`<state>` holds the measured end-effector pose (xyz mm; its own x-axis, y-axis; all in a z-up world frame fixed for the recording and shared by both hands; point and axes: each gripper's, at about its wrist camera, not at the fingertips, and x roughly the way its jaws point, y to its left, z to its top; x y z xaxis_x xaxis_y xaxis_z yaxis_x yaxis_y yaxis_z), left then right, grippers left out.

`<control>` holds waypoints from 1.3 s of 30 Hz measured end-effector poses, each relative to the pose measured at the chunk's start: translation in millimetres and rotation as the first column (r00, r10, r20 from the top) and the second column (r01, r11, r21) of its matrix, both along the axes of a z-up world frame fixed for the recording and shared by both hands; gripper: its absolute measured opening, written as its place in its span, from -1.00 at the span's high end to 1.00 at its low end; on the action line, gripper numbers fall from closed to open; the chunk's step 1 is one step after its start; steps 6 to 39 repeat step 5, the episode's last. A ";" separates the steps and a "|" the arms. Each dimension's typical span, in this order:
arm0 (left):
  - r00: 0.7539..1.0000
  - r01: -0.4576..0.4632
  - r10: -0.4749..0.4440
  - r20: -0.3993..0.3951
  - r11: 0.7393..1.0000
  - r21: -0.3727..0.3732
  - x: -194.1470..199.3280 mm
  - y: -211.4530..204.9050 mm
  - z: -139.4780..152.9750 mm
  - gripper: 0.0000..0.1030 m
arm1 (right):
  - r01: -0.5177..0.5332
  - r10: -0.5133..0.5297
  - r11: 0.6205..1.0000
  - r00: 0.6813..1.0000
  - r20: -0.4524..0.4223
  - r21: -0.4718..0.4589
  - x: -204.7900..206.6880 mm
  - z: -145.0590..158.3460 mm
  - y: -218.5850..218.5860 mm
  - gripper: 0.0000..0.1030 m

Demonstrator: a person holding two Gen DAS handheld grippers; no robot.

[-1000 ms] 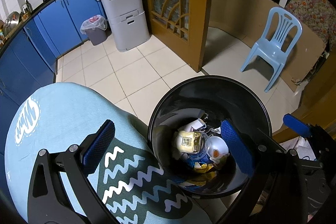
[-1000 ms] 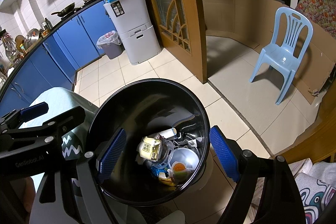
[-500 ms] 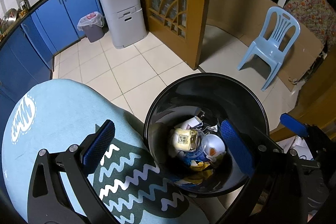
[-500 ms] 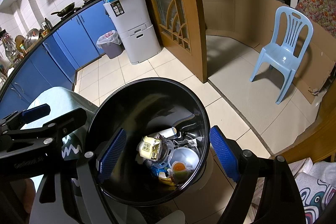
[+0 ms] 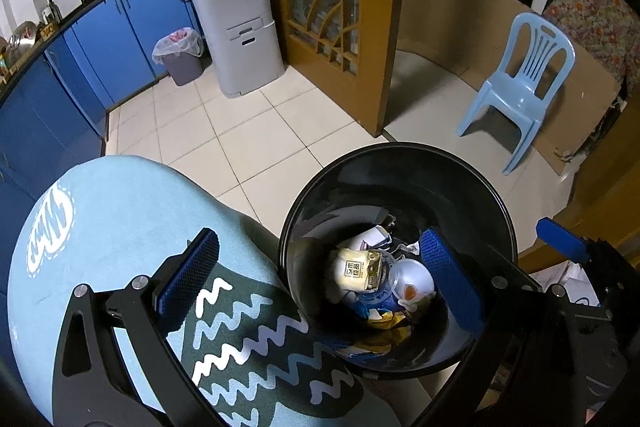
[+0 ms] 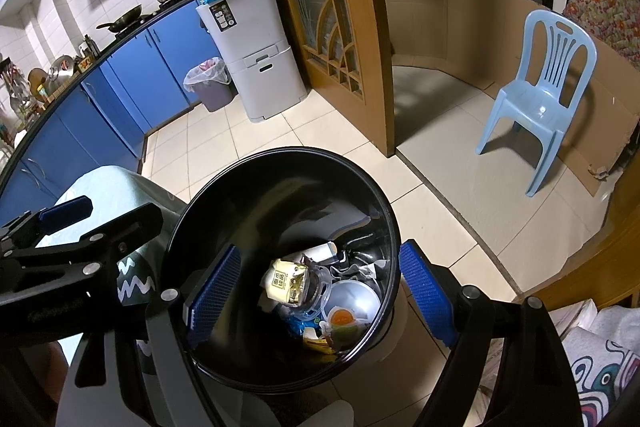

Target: Collect trash

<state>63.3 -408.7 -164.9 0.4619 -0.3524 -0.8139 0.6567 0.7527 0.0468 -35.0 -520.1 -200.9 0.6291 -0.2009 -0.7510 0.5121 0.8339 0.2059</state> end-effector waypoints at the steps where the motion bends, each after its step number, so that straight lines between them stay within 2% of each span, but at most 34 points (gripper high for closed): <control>1: 1.000 0.009 -0.009 -0.006 1.000 -0.001 -0.4 -0.4 0.1 -0.93 | -0.001 0.001 1.000 1.000 0.000 0.000 -0.1 -0.3 0.7 -0.54; 39: 1.000 0.011 -0.011 -0.015 1.000 -0.001 1.0 0.3 0.1 -0.93 | -0.002 0.002 1.000 1.000 0.001 0.002 0.1 -1.6 3.0 -0.54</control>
